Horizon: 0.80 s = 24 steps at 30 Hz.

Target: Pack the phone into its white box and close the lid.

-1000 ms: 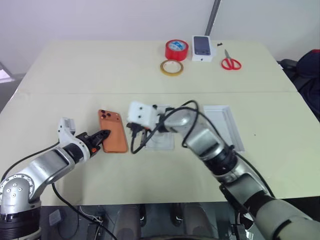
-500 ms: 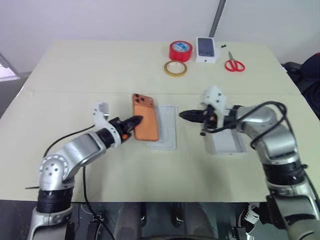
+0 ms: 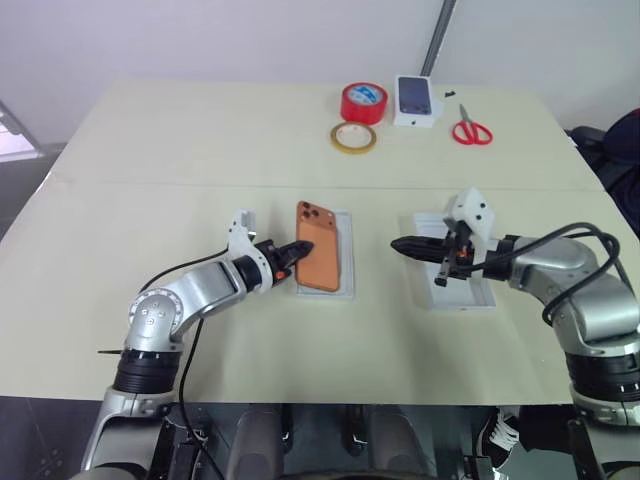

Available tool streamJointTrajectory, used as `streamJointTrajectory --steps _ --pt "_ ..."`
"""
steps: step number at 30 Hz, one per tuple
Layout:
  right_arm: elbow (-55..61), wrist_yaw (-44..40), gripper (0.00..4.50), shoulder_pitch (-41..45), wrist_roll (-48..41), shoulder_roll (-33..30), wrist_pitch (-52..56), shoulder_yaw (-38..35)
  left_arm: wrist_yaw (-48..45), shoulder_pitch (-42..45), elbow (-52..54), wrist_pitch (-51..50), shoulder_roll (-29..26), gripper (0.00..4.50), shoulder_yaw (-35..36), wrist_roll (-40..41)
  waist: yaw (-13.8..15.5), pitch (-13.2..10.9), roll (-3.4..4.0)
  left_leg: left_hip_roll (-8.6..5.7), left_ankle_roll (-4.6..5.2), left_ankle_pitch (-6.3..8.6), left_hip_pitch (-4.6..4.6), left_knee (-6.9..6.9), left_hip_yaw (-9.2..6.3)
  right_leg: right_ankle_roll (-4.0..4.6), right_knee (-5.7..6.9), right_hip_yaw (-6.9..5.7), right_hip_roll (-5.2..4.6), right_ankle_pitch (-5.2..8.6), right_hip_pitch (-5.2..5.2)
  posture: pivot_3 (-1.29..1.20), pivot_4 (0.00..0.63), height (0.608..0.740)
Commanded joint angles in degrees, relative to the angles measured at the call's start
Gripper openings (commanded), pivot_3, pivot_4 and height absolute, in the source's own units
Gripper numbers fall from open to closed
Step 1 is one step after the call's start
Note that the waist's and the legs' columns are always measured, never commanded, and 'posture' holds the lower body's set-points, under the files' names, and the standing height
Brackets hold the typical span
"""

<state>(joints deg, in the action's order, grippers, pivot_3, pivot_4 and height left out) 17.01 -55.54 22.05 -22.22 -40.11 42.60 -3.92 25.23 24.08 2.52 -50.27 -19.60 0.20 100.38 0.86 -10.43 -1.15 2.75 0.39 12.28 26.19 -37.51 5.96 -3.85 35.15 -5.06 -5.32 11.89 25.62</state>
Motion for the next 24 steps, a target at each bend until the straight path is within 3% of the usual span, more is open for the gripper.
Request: streamJointTrajectory --steps 1,15,16,18,22,23,24 --pt "2.5 0.4 0.00 -0.1 -0.4 -1.6 -2.2 -0.4 -2.5 2.7 0.1 -1.3 1.6 0.07 -0.2 -1.8 0.0 0.0 -0.01 0.00 0.00 0.00 0.00 0.00 0.00 0.00 0.00 0.00 0.00 0.00 0.00 0.00 0.150 0.730" --pt "2.1 1.2 0.00 0.5 -0.5 -2.7 -3.5 1.0 -5.1 3.7 -2.0 -5.2 4.3 0.07 2.2 -7.1 0.0 0.0 -0.01 0.01 0.04 0.02 -0.01 -0.12 -0.04 -0.07 0.01 -0.02 0.02 -0.02 -0.09 0.00 0.150 0.730" --pt "2.1 1.3 0.00 0.5 -0.5 -2.7 -3.5 1.1 -5.2 3.7 -1.9 -5.4 4.4 0.98 2.4 -7.2 0.0 0.0 -0.01 0.01 0.04 0.02 -0.01 -0.14 -0.05 -0.07 0.02 -0.02 0.02 -0.02 -0.10 0.00 0.150 0.730" --pt "2.1 1.3 0.00 0.7 -0.4 -2.6 -3.5 1.4 -5.3 3.6 -1.7 -5.7 4.5 1.74 2.6 -7.4 0.0 0.0 0.00 0.01 0.05 0.03 -0.01 -0.16 -0.07 -0.07 0.02 -0.03 0.02 -0.02 -0.12 0.00 0.150 0.730" --pt "1.8 1.4 0.00 1.1 -0.2 -2.5 -3.8 2.1 -4.9 3.8 -0.5 -6.2 4.1 3.87 3.7 -6.1 0.0 0.0 -0.01 0.01 0.06 0.04 -0.02 -0.20 -0.08 -0.07 0.03 -0.04 0.02 -0.02 -0.16 0.00 0.150 0.730" --pt "1.7 1.5 0.00 1.4 -0.2 -2.5 -3.9 2.3 -4.7 3.8 0.3 -6.4 3.6 4.31 4.2 -5.3 0.0 0.0 0.00 0.02 0.06 0.04 -0.04 -0.21 -0.08 -0.07 0.03 -0.04 0.02 -0.02 -0.17 0.00 0.150 0.730" --pt "1.6 1.6 0.00 1.5 -0.2 -2.5 -4.0 2.4 -4.6 3.8 0.7 -6.6 3.2 4.31 4.5 -4.7 -0.1 0.0 0.00 0.02 0.06 0.04 -0.07 -0.21 -0.08 -0.07 0.04 -0.04 0.02 -0.02 -0.19 0.00 0.150 0.730"
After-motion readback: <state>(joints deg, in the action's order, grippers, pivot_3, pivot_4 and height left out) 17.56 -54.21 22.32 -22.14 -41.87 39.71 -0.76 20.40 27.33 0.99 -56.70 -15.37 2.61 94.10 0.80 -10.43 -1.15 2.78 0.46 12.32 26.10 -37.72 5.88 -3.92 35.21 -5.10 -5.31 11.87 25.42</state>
